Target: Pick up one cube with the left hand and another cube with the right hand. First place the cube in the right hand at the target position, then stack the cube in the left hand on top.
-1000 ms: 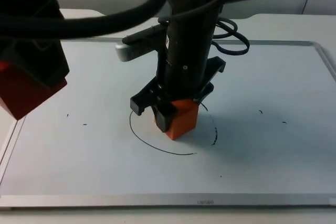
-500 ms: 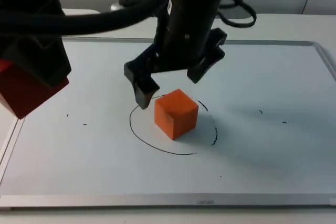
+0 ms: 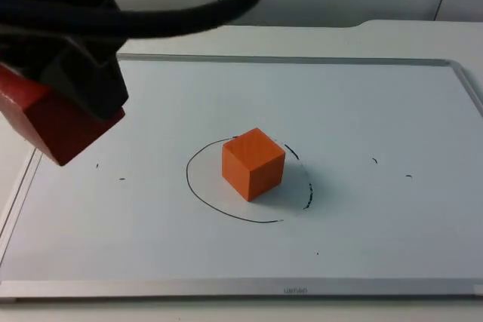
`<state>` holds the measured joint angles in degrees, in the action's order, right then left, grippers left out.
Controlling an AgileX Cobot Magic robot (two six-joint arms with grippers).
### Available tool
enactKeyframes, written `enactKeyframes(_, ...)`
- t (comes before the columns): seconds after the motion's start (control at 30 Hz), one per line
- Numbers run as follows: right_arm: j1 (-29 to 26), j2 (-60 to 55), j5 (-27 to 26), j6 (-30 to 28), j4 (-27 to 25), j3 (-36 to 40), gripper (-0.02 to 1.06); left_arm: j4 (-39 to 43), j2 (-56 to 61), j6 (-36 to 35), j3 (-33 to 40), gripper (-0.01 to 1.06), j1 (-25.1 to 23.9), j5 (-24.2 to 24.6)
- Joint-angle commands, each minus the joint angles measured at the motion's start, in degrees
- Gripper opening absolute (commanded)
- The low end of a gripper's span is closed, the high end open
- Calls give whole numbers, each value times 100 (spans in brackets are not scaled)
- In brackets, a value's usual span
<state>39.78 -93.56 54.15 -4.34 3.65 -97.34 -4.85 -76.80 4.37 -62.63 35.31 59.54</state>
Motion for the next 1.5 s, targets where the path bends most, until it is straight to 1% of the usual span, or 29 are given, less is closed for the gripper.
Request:
enactKeyframes(0.0,-1,508,-102,-127,56,228,105,-77,-78,48,5,0,50,-198)
enactKeyframes(0.07,-1,1165,-360,-239,56,814,105,-77,-294,124,5,0,50,-429)
enactKeyframes(0.1,-1,1165,-360,-239,56,814,105,-77,-294,124,5,0,50,-429)
enactKeyframes(0.13,-1,1706,-589,-332,56,1259,105,-77,-369,159,5,0,50,-534)
enactKeyframes(0.2,-1,2348,-801,-336,56,1916,105,-77,-557,214,-6,0,50,-704)
enactKeyframes(0.23,-1,2348,-801,-336,56,1916,105,-77,-557,214,-6,0,50,-704)
enactKeyframes(0.3,-1,2966,-902,-313,56,2477,105,-89,-760,300,-106,0,50,-732)
enactKeyframes(0.37,-1,3608,-913,-198,56,3015,105,-145,-1036,445,-404,0,50,-722)
enactKeyframes(0.4,-1,3608,-913,-198,56,3015,105,-145,-1036,445,-404,0,50,-722)
enactKeyframes(0.43,-1,4069,-913,-159,56,3344,105,-194,-1153,517,-527,0,50,-711)
enactKeyframes(0.53,-1,4909,-913,-159,56,3939,105,-384,-1519,750,-1010,0,50,-627)
enactKeyframes(0.57,-1,4909,-913,-159,56,3939,105,-384,-1519,750,-1010,0,50,-627)
enactKeyframes(0.63,-1,5444,-854,-144,56,4233,105,-513,-1802,914,-1319,0,50,-561)
enactKeyframes(0.7,-1,5972,-683,-144,56,4421,105,-528,-2082,938,-1561,0,50,-522)
enactKeyframes(0.73,-1,5972,-683,-144,56,4421,105,-528,-2082,938,-1561,0,50,-522)
enactKeyframes(0.87,-1,6761,-107,-113,119,4576,105,-572,-2761,1023,-2103,0,50,-498)
enactKeyframes(0.9,-1,6761,-107,-113,119,4576,105,-572,-2761,1023,-2103,0,50,-498)
enactKeyframes(0.97,-1,6978,34,9,145,4576,105,-584,-3048,1023,-2347,0,50,-471)
enactKeyframes(1.17,-1,7141,200,9,200,4576,105,-650,-3710,1023,-2932,0,50,-439)
enactKeyframes(1.3,-1,7141,211,-7,276,4576,105,-709,-4125,1023,-3267,0,50,-395)
enactKeyframes(1.47,-1,7141,211,-7,300,4576,105,-686,-4468,1023,-3415,0,50,-347)
